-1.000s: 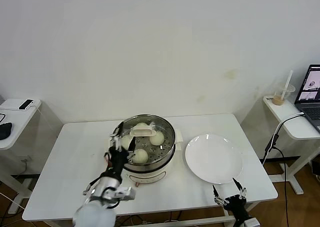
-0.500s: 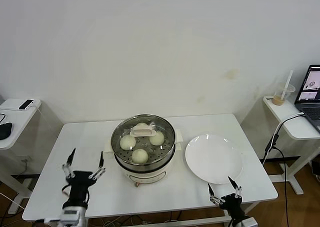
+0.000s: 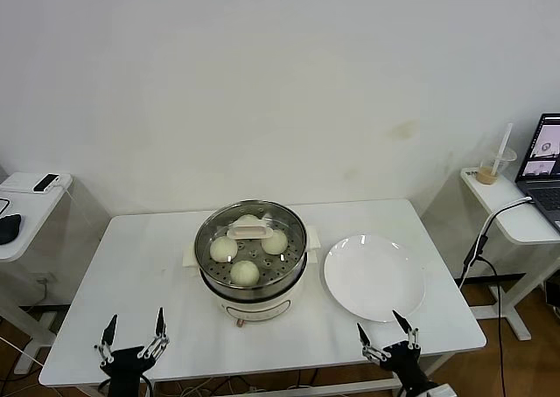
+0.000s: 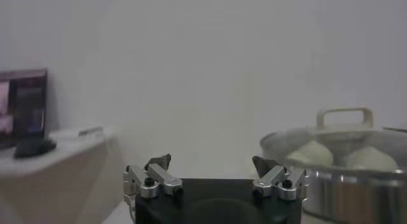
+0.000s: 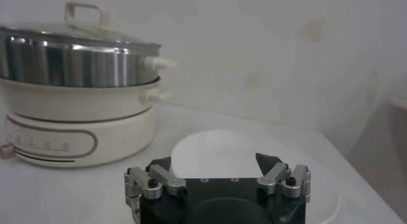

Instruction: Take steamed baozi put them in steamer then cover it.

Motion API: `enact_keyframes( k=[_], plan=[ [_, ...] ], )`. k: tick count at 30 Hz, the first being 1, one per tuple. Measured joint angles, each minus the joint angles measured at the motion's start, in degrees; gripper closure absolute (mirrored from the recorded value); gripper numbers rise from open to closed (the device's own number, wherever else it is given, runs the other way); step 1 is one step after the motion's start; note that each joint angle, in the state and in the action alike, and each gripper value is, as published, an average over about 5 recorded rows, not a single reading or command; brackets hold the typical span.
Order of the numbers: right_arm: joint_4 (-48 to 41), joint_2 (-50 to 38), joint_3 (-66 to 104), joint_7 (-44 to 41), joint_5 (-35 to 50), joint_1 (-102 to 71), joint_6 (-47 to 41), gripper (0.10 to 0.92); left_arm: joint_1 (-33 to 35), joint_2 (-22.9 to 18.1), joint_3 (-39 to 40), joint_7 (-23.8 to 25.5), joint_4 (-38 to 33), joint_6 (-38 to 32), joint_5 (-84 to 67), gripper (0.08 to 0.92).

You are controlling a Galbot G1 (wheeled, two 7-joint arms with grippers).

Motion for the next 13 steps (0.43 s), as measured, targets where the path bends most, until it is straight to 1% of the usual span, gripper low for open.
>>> enact_keyframes(
  k=[13],
  plan=[
    [3.03, -4.08, -1.39, 2.08, 4.42, -3.25, -3.22, 0.203, 4.45, -1.65, 0.22, -0.47, 0.36, -0.43, -1.32, 0.177]
  ],
)
